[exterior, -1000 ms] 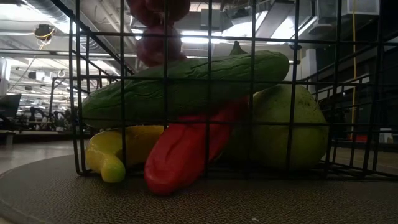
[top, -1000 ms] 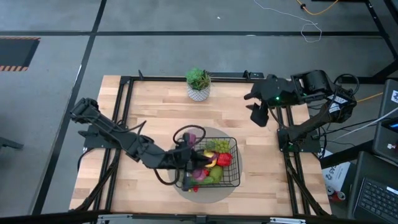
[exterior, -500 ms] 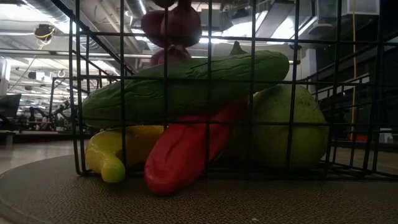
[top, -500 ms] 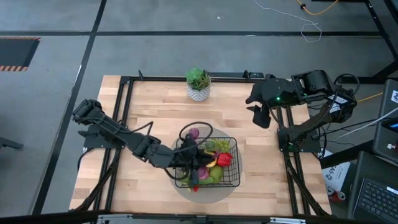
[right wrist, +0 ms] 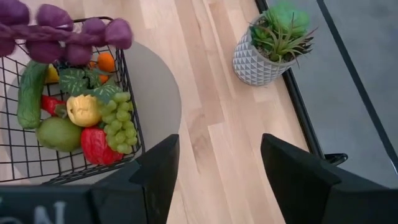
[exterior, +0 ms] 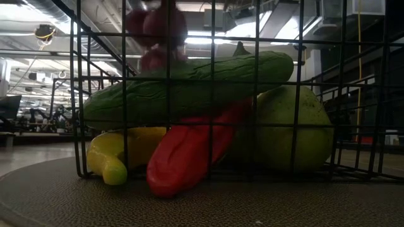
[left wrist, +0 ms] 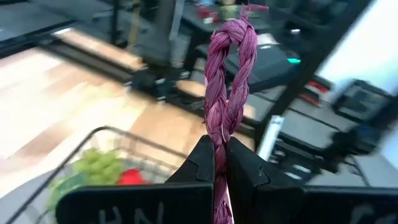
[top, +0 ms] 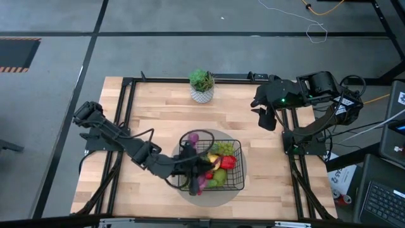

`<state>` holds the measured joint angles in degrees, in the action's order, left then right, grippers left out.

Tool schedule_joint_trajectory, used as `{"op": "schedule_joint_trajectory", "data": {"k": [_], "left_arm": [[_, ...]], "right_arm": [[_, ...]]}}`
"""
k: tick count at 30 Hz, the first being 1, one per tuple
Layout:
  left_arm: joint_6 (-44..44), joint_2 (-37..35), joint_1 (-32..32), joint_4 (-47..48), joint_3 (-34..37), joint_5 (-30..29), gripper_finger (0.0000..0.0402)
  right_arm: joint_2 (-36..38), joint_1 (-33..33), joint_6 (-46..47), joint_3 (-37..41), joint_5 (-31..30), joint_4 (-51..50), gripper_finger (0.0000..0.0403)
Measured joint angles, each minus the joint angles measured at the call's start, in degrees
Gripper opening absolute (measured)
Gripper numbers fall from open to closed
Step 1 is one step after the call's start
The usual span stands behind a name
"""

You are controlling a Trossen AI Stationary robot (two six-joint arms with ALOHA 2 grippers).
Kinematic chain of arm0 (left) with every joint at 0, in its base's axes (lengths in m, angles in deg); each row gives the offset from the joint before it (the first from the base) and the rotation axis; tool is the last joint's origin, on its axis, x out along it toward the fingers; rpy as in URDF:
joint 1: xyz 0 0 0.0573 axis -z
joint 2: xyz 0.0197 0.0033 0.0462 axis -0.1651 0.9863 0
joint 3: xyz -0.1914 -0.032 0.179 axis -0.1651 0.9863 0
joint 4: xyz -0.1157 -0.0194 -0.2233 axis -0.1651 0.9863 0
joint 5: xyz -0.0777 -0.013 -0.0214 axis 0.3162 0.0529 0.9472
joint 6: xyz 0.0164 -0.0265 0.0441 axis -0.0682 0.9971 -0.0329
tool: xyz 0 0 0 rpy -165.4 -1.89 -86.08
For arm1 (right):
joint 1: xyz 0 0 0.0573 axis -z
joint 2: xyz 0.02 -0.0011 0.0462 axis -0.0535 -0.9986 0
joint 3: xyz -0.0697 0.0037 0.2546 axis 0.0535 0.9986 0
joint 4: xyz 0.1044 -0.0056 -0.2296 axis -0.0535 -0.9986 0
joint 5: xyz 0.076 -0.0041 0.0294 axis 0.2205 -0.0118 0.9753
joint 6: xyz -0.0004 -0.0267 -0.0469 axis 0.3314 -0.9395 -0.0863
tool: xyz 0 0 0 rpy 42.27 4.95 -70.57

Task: Build produce basket
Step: Put the purple onions into the black wire basket

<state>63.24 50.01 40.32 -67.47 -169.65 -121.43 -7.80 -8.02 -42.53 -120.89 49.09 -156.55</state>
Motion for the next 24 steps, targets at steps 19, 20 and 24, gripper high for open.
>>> {"op": "schedule_joint_trajectory", "data": {"k": [19,20,24], "left_arm": [[19.0,1.7,-7.4,13.4,-0.1,4.2,0.0038],[18.9,1.8,-7.4,13.8,0.0,4.3,0.0042],[16.9,1.7,-7.4,13.2,0.0,4.2,0.0046]], "right_arm": [[0.1,0.0,-1.6,4.0,0.0,0.0,0.0226],[0.1,0.0,-1.6,4.9,0.0,-0.1,0.0226],[0.1,0.0,-2.4,9.1,0.0,0.0,0.0226]]}}
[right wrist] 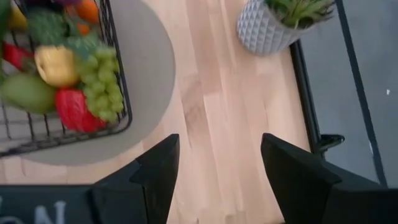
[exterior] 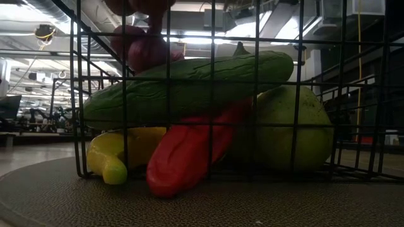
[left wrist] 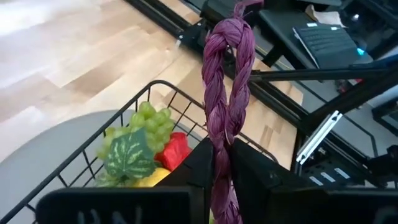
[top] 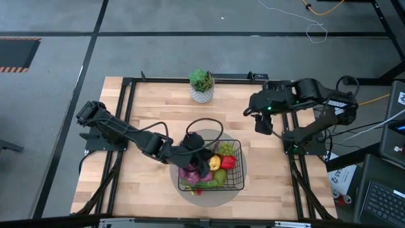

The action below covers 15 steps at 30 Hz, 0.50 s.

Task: Build produce basket
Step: Put the purple onions into the black wire basket

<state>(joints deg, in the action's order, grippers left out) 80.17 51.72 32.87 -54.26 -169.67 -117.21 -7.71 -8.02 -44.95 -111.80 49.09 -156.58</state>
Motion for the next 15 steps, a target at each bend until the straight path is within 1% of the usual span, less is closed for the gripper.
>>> {"op": "schedule_joint_trajectory", "data": {"k": [5,11,15], "left_arm": [[-3.4,0.0,-0.2,-3.2,0.0,0.1,0.0052],[-6.9,0.0,-1.2,-5.5,0.0,2.4,0.0089],[-6.6,0.0,-1.8,-7.2,0.0,2.5,0.0112]], "right_arm": [[0.0,0.0,-0.4,3.4,0.0,-0.1,0.0226],[0.5,0.0,-0.4,3.5,0.0,0.1,0.0226],[2.4,0.0,-0.1,3.5,0.0,0.1,0.0226]]}}
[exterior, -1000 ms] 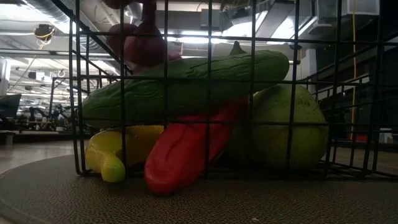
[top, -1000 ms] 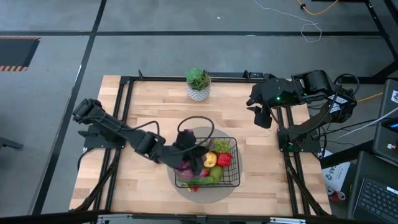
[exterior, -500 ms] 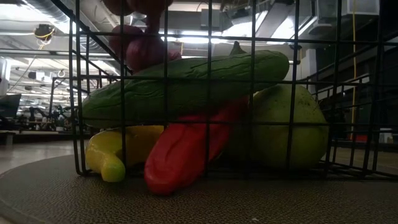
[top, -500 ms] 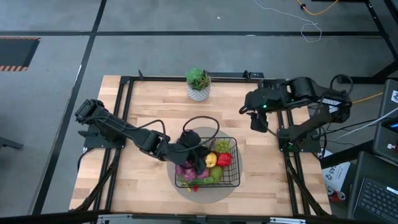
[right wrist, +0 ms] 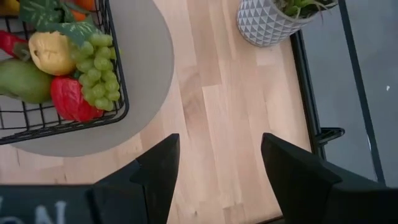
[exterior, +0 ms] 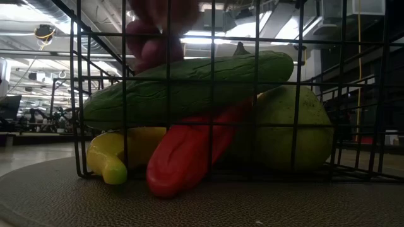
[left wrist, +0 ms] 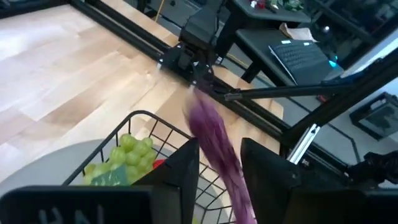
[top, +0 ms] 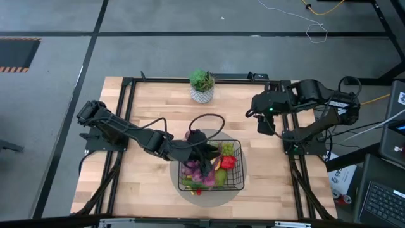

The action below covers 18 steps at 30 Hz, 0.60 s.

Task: Build produce basket
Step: Put the purple onions into the black wire basket

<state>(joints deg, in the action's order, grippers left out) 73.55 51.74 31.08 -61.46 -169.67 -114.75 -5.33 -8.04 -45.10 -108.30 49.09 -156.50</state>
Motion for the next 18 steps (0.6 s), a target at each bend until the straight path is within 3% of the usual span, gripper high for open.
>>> {"op": "schedule_joint_trajectory", "data": {"k": [5,10,18], "left_arm": [[4.0,0.0,-0.1,-0.1,0.0,-0.1,0.0116],[4.0,0.0,-0.3,-1.0,0.0,-4.4,0.0118],[1.3,0.0,-0.3,-1.4,0.0,-4.3,0.0118]], "right_arm": [[2.9,0.0,2.5,0.0,0.0,0.0,0.0226],[5.7,0.0,4.9,0.0,0.0,0.0,0.0226],[7.8,0.0,7.3,0.0,0.0,-0.1,0.0226]]}}
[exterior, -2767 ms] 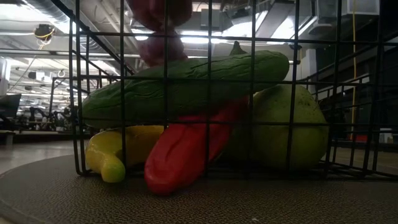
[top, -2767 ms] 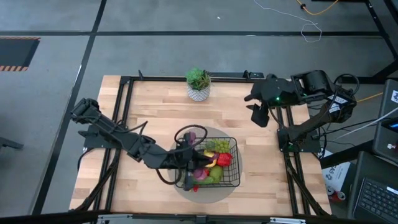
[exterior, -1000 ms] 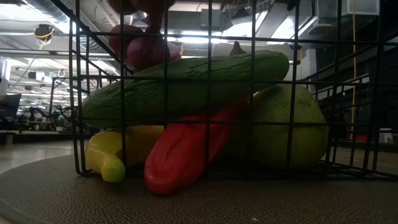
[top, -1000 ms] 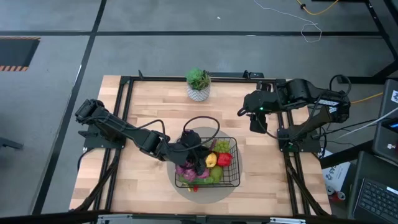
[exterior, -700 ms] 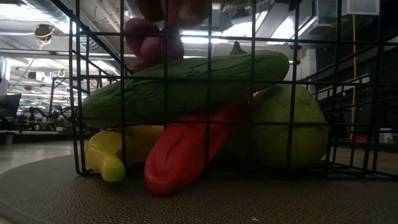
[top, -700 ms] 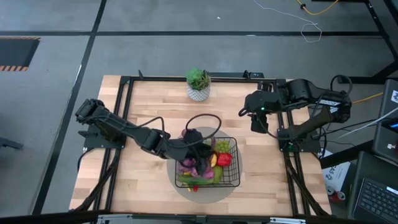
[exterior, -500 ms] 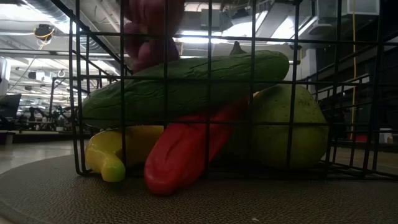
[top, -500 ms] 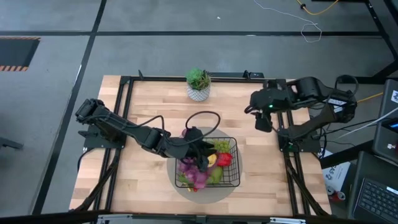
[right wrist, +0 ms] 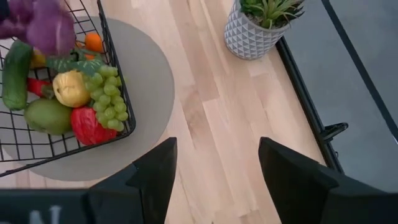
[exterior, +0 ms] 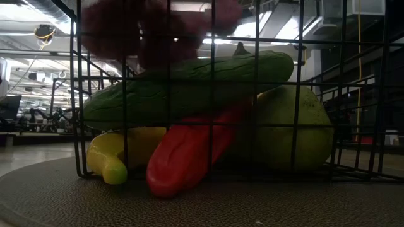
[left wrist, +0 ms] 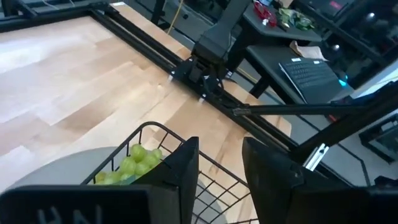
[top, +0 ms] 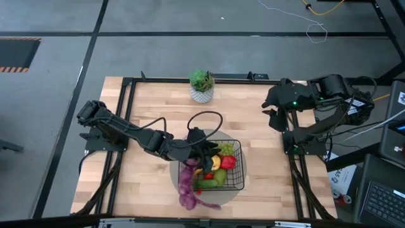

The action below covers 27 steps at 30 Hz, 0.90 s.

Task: Build produce basket
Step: Put the purple onions into the black wire basket

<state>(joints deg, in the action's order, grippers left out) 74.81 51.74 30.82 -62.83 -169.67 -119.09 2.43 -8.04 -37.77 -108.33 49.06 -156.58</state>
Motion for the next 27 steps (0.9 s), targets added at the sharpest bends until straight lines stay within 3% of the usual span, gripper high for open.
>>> {"op": "schedule_joint_trajectory", "data": {"k": [19,27], "left_arm": [[-5.3,-0.6,3.3,0.7,0.0,4.5,0.0115],[-2.0,-3.1,5.7,16.6,0.0,1.4,0.0115]], "right_arm": [[0.0,0.0,1.5,0.0,0.2,0.0,0.0226],[0.0,-5.3,-3.5,0.0,12.0,5.4,0.0226]]}}
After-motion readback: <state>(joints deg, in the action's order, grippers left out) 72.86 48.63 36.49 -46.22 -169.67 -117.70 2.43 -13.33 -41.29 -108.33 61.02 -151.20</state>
